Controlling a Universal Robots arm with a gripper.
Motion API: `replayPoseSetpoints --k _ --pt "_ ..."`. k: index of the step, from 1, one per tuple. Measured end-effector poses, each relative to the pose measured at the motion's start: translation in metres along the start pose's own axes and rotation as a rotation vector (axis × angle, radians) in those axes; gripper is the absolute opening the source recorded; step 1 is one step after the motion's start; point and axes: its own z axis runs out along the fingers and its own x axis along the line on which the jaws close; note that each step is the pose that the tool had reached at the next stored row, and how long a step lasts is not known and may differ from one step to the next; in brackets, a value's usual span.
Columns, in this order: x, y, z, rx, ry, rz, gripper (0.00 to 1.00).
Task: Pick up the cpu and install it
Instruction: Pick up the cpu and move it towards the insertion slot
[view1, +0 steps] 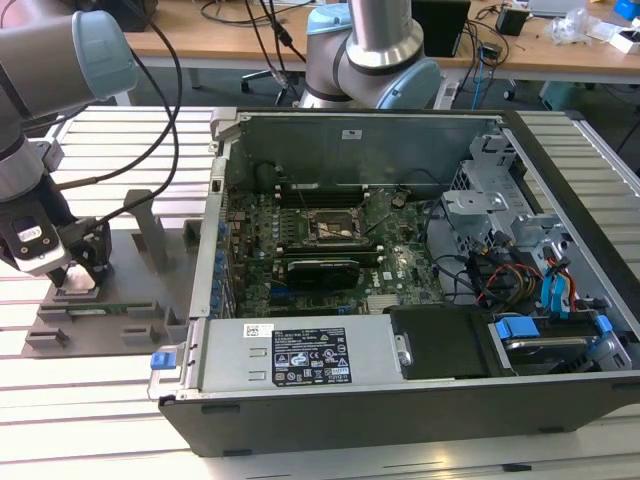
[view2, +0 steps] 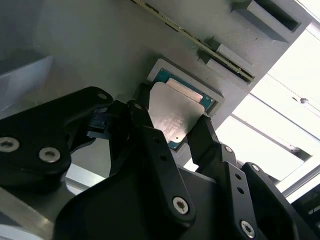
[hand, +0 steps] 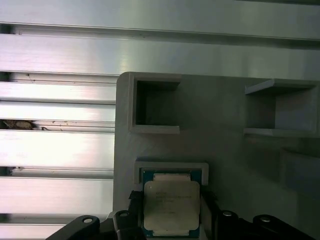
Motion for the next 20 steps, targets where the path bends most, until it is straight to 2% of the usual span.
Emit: replayPoseSetpoints --k 4,8,16,18,20 --pt "-0.0001 0.0001 -0.0006 -0.0005 -0.0009 0.0 0.55" --pt "-0.0005 -0.0002 -0.0124 0.0 -0.0001 0.0 0.55" --pt "-0.0012 -0.0004 -0.0297 0.0008 -0.0001 0.0 0.55" --pt "-0.0014 -0.0004 -0.0355 0.0012 -0.0001 0.0 0.55" --pt "-0.0018 -0.0006 -0.045 0.0027 -0.0001 0.0 0.55"
